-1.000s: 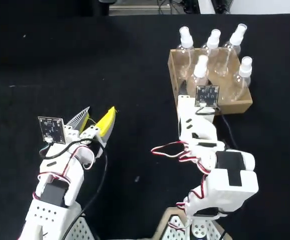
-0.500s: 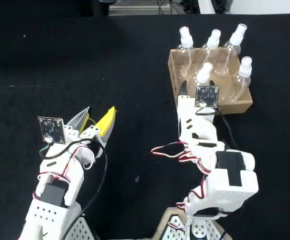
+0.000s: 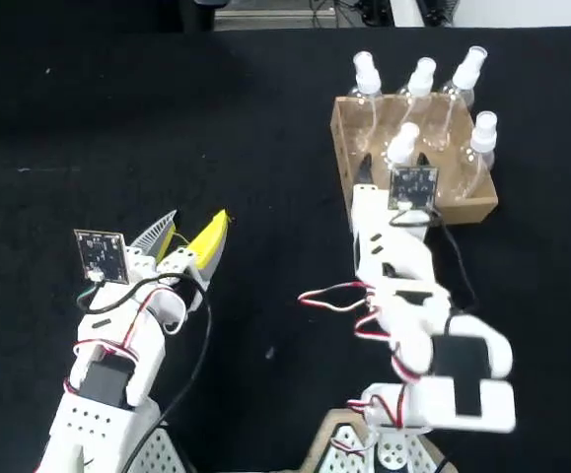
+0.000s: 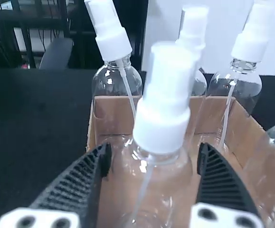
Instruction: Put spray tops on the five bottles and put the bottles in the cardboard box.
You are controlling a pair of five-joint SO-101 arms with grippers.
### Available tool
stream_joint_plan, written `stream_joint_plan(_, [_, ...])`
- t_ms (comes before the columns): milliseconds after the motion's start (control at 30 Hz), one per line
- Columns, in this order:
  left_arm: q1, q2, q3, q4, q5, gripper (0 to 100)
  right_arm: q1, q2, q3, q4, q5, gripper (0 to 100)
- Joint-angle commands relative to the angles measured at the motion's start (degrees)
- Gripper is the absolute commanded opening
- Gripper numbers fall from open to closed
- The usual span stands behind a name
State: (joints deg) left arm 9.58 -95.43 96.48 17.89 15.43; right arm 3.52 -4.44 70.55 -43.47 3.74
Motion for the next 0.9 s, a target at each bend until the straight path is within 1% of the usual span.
stream_joint_plan(0, [-0.1, -1.0, 1.4, 0.0, 0.4, 23, 0.4, -8.5, 0.6, 4.9, 0.2, 24.5])
stream_joint_plan(167, [-0.1, -1.0, 1.4, 0.2, 0.4, 23, 0.4, -18.0, 0.7, 15.7, 0.2, 24.5])
stream_joint_plan(367, [-0.1, -1.0, 1.4, 0.3, 0.4, 23, 1.6, -32.8, 0.3, 35.5, 0.2, 24.5])
stream_joint_plan(567, [-0.2, -1.0, 1.4, 0.4, 0.4, 23, 1.8, -50.5, 0.4, 51.7, 0.2, 24.2])
stream_joint_plan(600, [-0.3, -1.0, 1.4, 0.4, 0.4, 21, 1.8, -53.7, 0.4, 54.9, 0.2, 24.1])
stream_joint_plan(633, [-0.3, -1.0, 1.4, 0.4, 0.4, 17, 1.8, -57.0, 0.2, 58.3, 0.2, 24.1])
stream_joint_plan(700, [-0.3, -1.0, 1.4, 0.4, 0.4, 3, 1.8, -63.9, 0.1, 64.4, 0.3, 24.1])
stream_joint_plan(733, [-0.3, -1.0, 1.4, 0.4, 0.4, 2, 1.8, -67.6, 0.1, 67.3, 0.4, 24.1])
stream_joint_plan(767, [-0.3, -1.0, 1.4, 0.4, 0.4, 6, 1.8, -71.3, 0.1, 70.2, 0.5, 24.0])
stream_joint_plan(800, [-0.3, -1.0, 1.3, 0.4, 0.4, 7, 1.8, -74.9, 0.1, 73.2, 0.5, 24.0])
stream_joint_plan(867, [-0.5, -1.0, 0.9, 0.4, 0.2, 2, 1.6, -82.3, 0.0, 80.0, 0.5, 24.0])
